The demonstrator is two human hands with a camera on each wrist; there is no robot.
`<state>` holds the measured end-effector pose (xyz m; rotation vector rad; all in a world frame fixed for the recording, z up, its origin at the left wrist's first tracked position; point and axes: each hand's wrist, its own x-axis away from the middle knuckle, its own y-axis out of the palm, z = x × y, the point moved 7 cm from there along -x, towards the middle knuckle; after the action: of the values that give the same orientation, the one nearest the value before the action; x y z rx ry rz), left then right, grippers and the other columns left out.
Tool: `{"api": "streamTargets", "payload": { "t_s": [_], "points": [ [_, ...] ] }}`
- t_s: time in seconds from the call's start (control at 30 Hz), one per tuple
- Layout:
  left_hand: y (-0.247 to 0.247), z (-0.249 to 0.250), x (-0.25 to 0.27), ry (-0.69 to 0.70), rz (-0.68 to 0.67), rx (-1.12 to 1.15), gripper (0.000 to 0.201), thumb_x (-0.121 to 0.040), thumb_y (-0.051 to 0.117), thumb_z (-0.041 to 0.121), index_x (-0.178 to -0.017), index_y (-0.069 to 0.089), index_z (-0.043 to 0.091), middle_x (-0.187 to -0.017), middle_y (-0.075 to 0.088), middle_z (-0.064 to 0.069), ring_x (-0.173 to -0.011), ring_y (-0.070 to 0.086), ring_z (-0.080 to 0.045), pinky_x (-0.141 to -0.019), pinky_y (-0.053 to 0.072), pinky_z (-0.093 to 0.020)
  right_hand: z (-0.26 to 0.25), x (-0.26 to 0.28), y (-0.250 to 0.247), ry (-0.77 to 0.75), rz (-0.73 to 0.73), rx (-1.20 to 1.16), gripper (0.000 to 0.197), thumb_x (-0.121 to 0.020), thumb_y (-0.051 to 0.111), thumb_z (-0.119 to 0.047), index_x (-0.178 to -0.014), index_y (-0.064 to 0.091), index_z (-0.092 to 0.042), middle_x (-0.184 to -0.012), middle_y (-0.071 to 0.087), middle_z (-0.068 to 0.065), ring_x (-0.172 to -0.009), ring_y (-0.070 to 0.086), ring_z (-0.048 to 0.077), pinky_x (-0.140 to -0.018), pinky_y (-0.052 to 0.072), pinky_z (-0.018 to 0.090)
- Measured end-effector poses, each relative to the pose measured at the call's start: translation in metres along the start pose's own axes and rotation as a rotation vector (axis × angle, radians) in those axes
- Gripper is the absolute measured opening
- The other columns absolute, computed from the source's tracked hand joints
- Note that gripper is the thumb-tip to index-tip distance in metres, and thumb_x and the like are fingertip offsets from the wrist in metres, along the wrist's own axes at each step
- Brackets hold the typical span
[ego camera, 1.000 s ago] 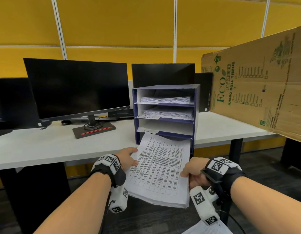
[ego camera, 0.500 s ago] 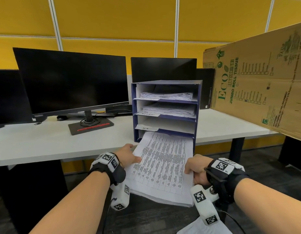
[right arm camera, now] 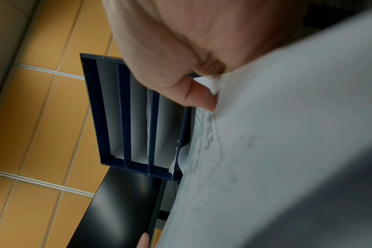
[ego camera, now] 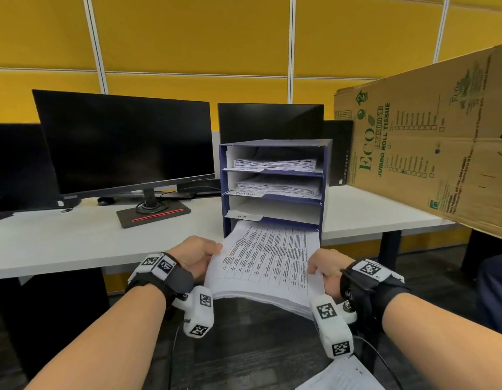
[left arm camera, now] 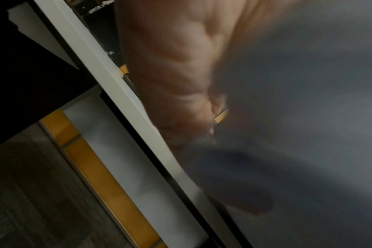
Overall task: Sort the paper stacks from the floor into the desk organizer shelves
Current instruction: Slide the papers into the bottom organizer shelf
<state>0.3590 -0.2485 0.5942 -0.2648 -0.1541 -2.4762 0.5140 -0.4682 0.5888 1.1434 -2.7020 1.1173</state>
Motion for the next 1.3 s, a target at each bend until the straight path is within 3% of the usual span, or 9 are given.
{"api": "streamTargets", "payload": {
  "t_s": [0.17,0.47,0.6,0.77,0.83,0.97,1.03,1.17,1.3],
  "points": [
    [-0.008,-0.007,-0.003,-0.049,0.014,0.033,0.015,-0.096,0.051,0.005,-0.1,0.06,-0.006,-0.081,0.073,-0.019,-0.069,0.069,-0.028,-0.049,0.059,-0.034,-0.002,-0.013,0.001,-0.002,0.072,-0.174,0.036,-0.092,0.042,0.0,-0.125,0.051,0.01,-0.139,0.042,0.032,-0.13,0.04,0.041,-0.107,0.037,0.044],
    [-0.006,0.007,-0.033,0.069,0.104,0.099,0.03,-0.098,0.049,0.0,-0.127,0.052,-0.003,-0.11,0.067,-0.021,-0.083,0.066,-0.027,-0.039,0.052,-0.022,0.002,-0.044,0.009,0.102,0.154,-0.7,0.041,-0.091,0.044,-0.003,-0.13,0.047,0.009,-0.133,0.05,0.029,-0.12,0.051,0.043,-0.099,0.045,0.053],
    [0.01,0.012,-0.054,0.108,0.142,0.212,0.032,-0.099,0.047,0.001,-0.131,0.05,-0.002,-0.112,0.066,-0.019,-0.087,0.065,-0.027,-0.041,0.051,-0.021,0.0,-0.052,0.015,0.103,0.031,-1.16,0.031,-0.095,0.043,-0.009,-0.123,0.05,0.001,-0.115,0.065,0.025,-0.101,0.065,0.04,-0.085,0.054,0.051],
    [0.02,0.012,-0.073,0.092,0.171,0.365,0.033,-0.099,0.046,0.002,-0.132,0.05,-0.004,-0.12,0.06,-0.021,-0.081,0.06,-0.025,-0.04,0.05,-0.02,-0.017,-0.036,0.014,0.1,-0.117,-1.217,0.028,-0.094,0.047,-0.004,-0.12,0.049,0.003,-0.115,0.062,0.026,-0.093,0.064,0.038,-0.056,0.058,0.041],
    [0.022,0.01,-0.078,0.081,0.14,0.532,0.032,-0.1,0.044,0.002,-0.129,0.049,-0.007,-0.121,0.059,-0.023,-0.087,0.062,-0.029,-0.045,0.054,-0.025,-0.019,-0.037,0.011,0.111,-0.057,-1.254,0.023,-0.095,0.044,0.003,-0.118,0.046,0.006,-0.112,0.059,0.027,-0.084,0.063,0.037,-0.054,0.057,0.04],
    [0.025,0.001,-0.071,0.111,0.003,0.883,0.038,-0.096,0.029,0.011,-0.118,0.054,-0.006,-0.12,0.06,-0.028,-0.113,0.056,-0.043,-0.093,0.047,-0.051,-0.021,-0.037,0.009,0.109,0.037,-1.234,0.007,-0.095,0.044,0.007,-0.093,0.051,0.005,-0.103,0.058,0.026,-0.077,0.061,0.036,-0.063,0.052,0.037],
    [0.023,-0.004,-0.073,0.167,0.05,0.603,0.039,-0.094,0.03,0.006,-0.121,0.055,-0.005,-0.123,0.06,-0.027,-0.113,0.055,-0.039,-0.1,0.04,-0.045,-0.022,-0.037,0.01,0.096,0.048,-1.205,0.012,-0.094,0.044,0.008,-0.086,0.051,0.004,-0.097,0.059,0.023,-0.077,0.06,0.035,-0.069,0.053,0.037],
    [0.045,0.008,-0.076,0.414,0.13,-0.868,0.04,-0.091,0.044,0.003,-0.125,0.063,0.014,-0.131,0.06,-0.008,-0.121,0.053,-0.029,-0.103,0.042,-0.034,-0.02,-0.041,0.013,0.103,0.067,-1.209,0.022,-0.095,0.044,0.005,-0.117,0.048,0.003,-0.113,0.059,0.026,-0.082,0.063,0.037,-0.048,0.056,0.031],
    [0.075,0.014,-0.084,0.436,0.032,-1.302,0.041,-0.098,0.038,0.032,-0.134,0.052,0.018,-0.138,0.053,-0.01,-0.12,0.052,-0.03,-0.105,0.042,-0.04,-0.017,-0.044,0.011,0.112,0.092,-1.177,0.024,-0.095,0.047,0.003,-0.118,0.048,-0.001,-0.12,0.057,0.024,-0.085,0.063,0.036,-0.046,0.054,0.031]
  ]
}}
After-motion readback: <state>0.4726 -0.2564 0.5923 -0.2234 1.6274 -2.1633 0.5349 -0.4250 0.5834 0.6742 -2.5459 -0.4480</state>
